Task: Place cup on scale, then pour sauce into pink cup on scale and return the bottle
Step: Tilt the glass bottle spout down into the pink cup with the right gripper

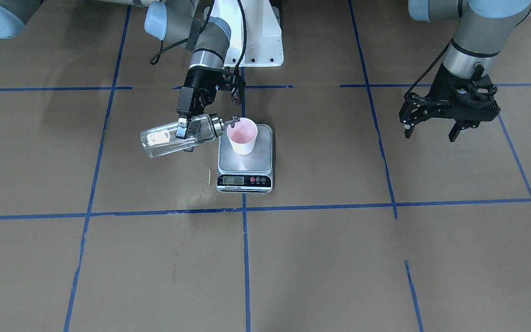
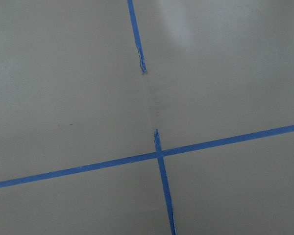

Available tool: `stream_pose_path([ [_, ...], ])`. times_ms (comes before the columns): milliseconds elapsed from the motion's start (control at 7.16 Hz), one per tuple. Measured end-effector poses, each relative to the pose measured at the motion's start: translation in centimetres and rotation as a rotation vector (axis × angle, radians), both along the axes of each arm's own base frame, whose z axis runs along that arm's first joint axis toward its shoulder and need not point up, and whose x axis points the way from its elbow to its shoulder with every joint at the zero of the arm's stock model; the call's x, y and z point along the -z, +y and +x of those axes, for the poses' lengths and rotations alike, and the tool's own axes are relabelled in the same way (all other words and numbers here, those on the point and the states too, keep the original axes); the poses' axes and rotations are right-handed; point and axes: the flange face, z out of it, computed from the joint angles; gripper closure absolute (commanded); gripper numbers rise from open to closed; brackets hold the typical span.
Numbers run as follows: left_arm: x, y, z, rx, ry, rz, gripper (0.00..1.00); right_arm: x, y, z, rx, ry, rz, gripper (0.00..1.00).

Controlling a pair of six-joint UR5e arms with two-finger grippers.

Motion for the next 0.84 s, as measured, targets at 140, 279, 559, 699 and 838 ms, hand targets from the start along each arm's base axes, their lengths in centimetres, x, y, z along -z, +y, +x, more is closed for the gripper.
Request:
stream_pose_path([
  [140, 0.03, 0.0, 0.03, 0.003, 0.002, -0.003, 0.0, -0.18, -0.08, -0.06, 0.0, 0.033, 0.007, 1.0],
  [279, 0.03, 0.0, 0.05, 0.005, 0.003, -0.005, 0.0, -0.32, -0.13, -0.05, 0.0, 0.061, 0.013, 1.0],
  [559, 0.03, 0.0, 0.08, 0.007, 0.004, -0.007, 0.0, -0.5, -0.18, 0.05, 0.002, 0.131, 0.026, 1.0],
  [699, 0.04, -0.01, 0.08, 0.008, 0.004, -0.007, 0.0, -0.57, -0.18, 0.09, 0.003, 0.163, 0.03, 1.0],
  [838, 0.02, -0.02, 0.09, 0.008, 0.004, -0.008, 0.0, -0.56, -0.15, 0.1, 0.005, 0.193, 0.034, 1.0],
])
